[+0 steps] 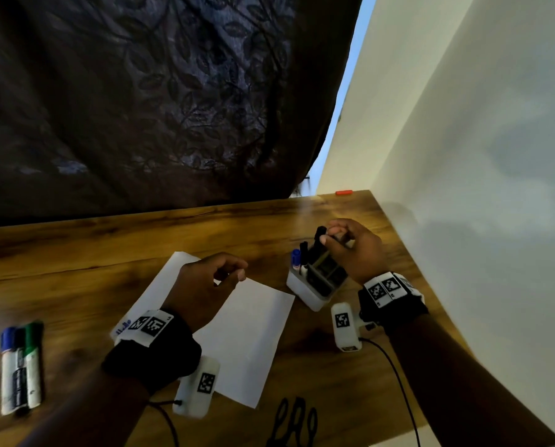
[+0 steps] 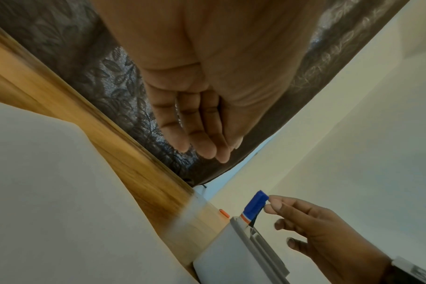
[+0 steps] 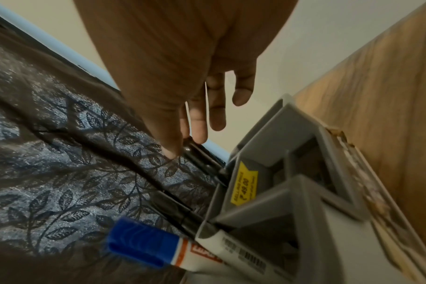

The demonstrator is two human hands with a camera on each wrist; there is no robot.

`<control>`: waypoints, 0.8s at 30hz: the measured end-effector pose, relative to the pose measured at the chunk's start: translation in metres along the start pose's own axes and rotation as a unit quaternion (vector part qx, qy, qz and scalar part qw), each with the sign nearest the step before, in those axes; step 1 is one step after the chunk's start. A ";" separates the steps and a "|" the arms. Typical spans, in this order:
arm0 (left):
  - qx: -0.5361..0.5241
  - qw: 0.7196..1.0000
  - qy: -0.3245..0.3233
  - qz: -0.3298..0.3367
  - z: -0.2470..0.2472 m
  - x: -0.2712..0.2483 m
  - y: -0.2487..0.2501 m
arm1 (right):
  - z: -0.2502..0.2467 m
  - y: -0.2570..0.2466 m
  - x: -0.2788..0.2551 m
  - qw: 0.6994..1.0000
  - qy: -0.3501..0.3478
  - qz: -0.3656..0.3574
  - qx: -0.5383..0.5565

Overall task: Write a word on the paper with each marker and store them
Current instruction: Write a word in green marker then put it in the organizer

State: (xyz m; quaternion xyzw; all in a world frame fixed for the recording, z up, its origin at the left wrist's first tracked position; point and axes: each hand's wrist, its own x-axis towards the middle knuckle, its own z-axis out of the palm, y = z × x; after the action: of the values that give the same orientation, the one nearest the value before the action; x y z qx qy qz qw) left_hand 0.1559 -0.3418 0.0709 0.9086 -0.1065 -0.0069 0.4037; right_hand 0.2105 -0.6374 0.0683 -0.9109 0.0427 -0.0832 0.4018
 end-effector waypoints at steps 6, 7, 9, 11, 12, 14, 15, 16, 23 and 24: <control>0.004 1.000 0.019 -0.012 -0.032 -0.020 -0.020 | -0.013 -0.049 -0.013 0.971 0.106 -0.210 -0.039; 0.002 1.000 0.022 -0.021 -0.038 -0.024 -0.024 | -0.014 -0.066 -0.017 0.964 0.102 -0.242 -0.037; -0.004 0.998 0.035 -0.044 -0.053 -0.037 -0.038 | -0.003 -0.105 -0.026 0.956 0.075 -0.283 -0.008; -0.038 0.995 0.052 -0.076 -0.067 -0.050 -0.058 | 0.016 -0.140 -0.036 0.950 0.048 -0.309 0.012; -0.070 0.990 0.066 -0.100 -0.077 -0.060 -0.069 | 0.032 -0.158 -0.043 0.945 0.037 -0.324 0.014; -0.092 0.982 0.089 -0.137 -0.097 -0.080 -0.092 | 0.064 -0.187 -0.057 0.932 -0.005 -0.363 0.018; -0.072 0.981 0.099 -0.150 -0.110 -0.093 -0.104 | 0.084 -0.200 -0.065 0.924 -0.044 -0.378 0.020; -0.061 0.980 0.106 -0.159 -0.119 -0.103 -0.116 | 0.101 -0.209 -0.072 0.918 -0.087 -0.386 0.015; -0.017 0.956 0.191 -0.224 -0.174 -0.174 -0.188 | 0.238 -0.243 -0.125 0.841 -0.325 -0.432 -0.025; -0.005 0.952 0.199 -0.231 -0.176 -0.182 -0.197 | 0.251 -0.247 -0.132 0.836 -0.345 -0.426 -0.038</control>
State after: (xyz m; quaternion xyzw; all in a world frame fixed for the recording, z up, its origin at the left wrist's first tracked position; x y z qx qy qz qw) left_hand 0.0328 -0.0483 0.0314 0.8894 0.1885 0.0802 0.4087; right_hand 0.1299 -0.2699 0.0688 -0.8232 -0.4878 0.0749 0.2807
